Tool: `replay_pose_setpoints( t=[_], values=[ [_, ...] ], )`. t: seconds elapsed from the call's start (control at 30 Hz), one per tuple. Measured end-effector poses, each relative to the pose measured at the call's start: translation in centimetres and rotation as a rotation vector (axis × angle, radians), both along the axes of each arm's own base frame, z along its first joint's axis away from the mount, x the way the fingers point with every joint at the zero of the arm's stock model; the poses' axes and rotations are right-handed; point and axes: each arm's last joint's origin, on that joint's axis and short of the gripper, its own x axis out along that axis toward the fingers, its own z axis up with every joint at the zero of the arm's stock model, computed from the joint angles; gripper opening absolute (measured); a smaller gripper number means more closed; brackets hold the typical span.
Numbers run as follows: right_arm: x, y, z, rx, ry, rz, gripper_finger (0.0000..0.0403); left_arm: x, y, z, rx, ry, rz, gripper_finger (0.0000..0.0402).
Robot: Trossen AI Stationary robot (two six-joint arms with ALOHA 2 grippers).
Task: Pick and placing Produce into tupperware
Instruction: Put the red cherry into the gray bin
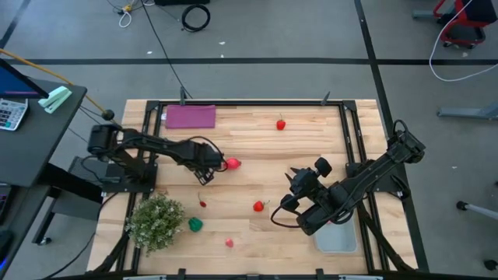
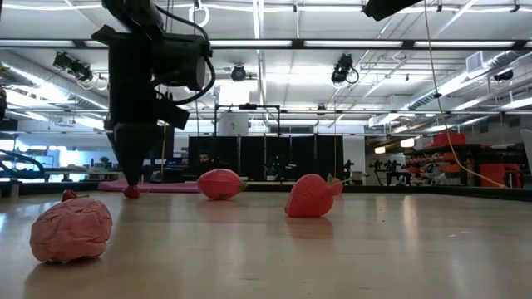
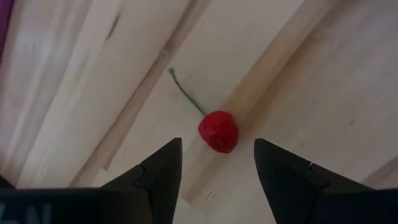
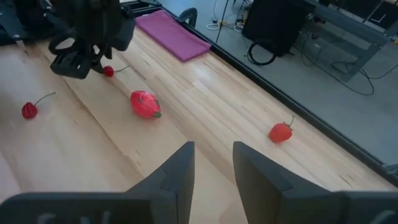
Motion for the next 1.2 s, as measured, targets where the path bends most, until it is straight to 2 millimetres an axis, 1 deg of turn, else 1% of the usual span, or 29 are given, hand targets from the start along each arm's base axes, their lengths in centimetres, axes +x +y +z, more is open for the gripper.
replay_pose_setpoints(
  t=[0.1,0.93,1.2],
  values=[
    [0.0,0.0,0.0,0.000,-0.001,0.000,0.0117,0.2,-0.1,-0.3,0.001,0.007,-0.020,0.0207],
    [0.0,0.0,0.0,0.014,0.007,0.002,0.0117,0.3,-0.2,-0.3,-0.027,-0.009,-0.020,0.0200],
    [0.0,0.1,0.0,0.017,0.004,0.002,0.0117,0.7,-0.1,-1.1,-0.026,-0.010,0.005,0.0200]
  ],
)
